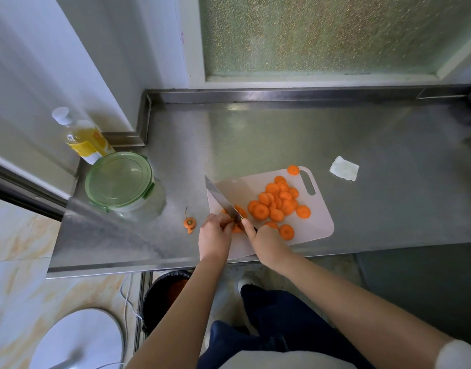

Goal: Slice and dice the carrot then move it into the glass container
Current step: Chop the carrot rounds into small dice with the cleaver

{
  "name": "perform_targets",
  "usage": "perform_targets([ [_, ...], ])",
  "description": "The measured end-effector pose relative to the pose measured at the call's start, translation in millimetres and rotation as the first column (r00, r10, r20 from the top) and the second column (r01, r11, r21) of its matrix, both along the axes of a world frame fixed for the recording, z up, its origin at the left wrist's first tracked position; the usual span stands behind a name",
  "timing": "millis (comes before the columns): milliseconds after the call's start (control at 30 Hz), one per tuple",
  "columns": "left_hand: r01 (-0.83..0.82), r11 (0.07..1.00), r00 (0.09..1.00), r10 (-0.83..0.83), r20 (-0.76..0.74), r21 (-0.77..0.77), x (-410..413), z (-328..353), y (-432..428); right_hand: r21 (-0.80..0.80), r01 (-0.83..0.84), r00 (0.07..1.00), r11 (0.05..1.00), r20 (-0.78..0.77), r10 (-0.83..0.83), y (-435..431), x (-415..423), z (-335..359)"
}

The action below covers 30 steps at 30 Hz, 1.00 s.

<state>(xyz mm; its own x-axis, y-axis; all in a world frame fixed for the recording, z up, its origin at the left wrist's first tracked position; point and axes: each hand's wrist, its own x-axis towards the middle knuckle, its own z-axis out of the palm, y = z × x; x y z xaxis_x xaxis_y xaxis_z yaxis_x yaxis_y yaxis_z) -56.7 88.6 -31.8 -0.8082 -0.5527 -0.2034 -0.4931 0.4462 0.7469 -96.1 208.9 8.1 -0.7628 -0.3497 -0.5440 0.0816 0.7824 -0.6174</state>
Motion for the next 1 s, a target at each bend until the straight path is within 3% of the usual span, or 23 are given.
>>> perform_targets([
  [200, 0.061, 0.998, 0.996, -0.061, -0.06, -0.008, 12, 1, -3, 0.047, -0.044, 0.999, 0.998, 0.009, 0.043, 3, -5, 1],
  [400, 0.098, 0.995, 0.995, -0.097, -0.022, 0.017, 14, 1, 2, 0.12, -0.126, 0.992, 0.985, 0.031, 0.124, 1, -14, 9],
  [567, 0.066, 0.997, 0.998, -0.066, -0.009, -0.038, 14, 0, 2, 0.028, -0.034, 0.998, 0.999, -0.058, 0.036, 1, -8, 14],
  [1000, 0.014, 0.999, 0.998, -0.011, 0.06, -0.049, 18, 1, 0, 0.027, -0.068, 0.997, 0.997, 0.036, 0.067, 5, 7, 16],
])
